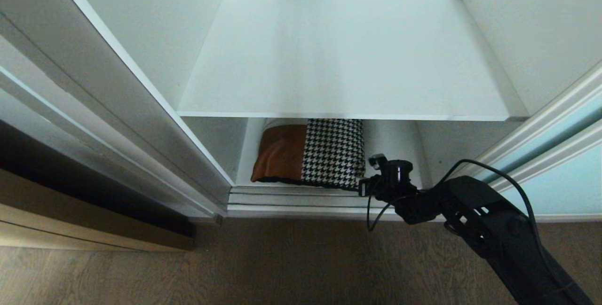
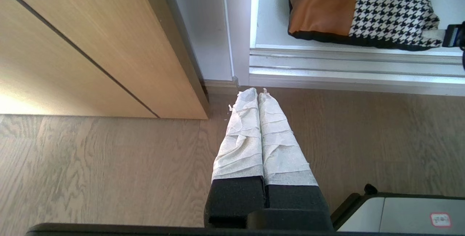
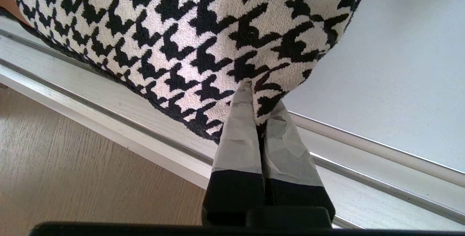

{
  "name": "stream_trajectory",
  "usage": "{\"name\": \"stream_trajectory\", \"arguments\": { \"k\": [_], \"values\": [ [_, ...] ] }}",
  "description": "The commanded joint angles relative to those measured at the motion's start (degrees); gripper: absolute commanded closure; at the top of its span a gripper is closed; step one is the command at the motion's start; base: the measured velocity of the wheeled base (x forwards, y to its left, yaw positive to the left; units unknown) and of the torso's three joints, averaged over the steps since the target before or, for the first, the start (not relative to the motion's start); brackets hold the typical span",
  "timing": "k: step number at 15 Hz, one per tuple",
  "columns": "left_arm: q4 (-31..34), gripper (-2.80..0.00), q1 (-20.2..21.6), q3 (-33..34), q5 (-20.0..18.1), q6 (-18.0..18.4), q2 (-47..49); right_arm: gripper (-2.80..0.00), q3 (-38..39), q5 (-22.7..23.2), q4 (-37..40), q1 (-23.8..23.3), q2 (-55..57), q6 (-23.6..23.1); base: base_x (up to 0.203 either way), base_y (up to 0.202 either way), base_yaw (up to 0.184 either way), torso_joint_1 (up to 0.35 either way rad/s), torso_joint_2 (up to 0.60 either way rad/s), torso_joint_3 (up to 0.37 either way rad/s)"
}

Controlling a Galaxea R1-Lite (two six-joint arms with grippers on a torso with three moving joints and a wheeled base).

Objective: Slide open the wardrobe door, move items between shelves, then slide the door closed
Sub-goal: Place the pillow on the higher shelf

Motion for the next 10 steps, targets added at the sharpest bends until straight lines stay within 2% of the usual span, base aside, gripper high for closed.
{"name": "stream_trajectory", "arguments": {
  "k": [1, 4, 10],
  "values": [
    [0.02, 0.00, 0.06, 0.09, 0.00, -0.02, 0.09, 0.00, 0.05, 0.00, -0.26, 0.02, 0.06, 0.04, 0.000, 0.000, 0.000, 0.000, 0.00, 0.000],
    [0.02, 0.00, 0.06, 0.09, 0.00, -0.02, 0.09, 0.00, 1.73, -0.44, -0.62, -0.63, -1.49, 0.52, 0.000, 0.000, 0.000, 0.000, 0.00, 0.000],
    [0.02, 0.00, 0.06, 0.09, 0.00, -0.02, 0.09, 0.00, 18.88, -0.11, -1.98, -2.89, -12.76, 1.27, 0.000, 0.000, 0.000, 0.000, 0.00, 0.000]
  ]
}}
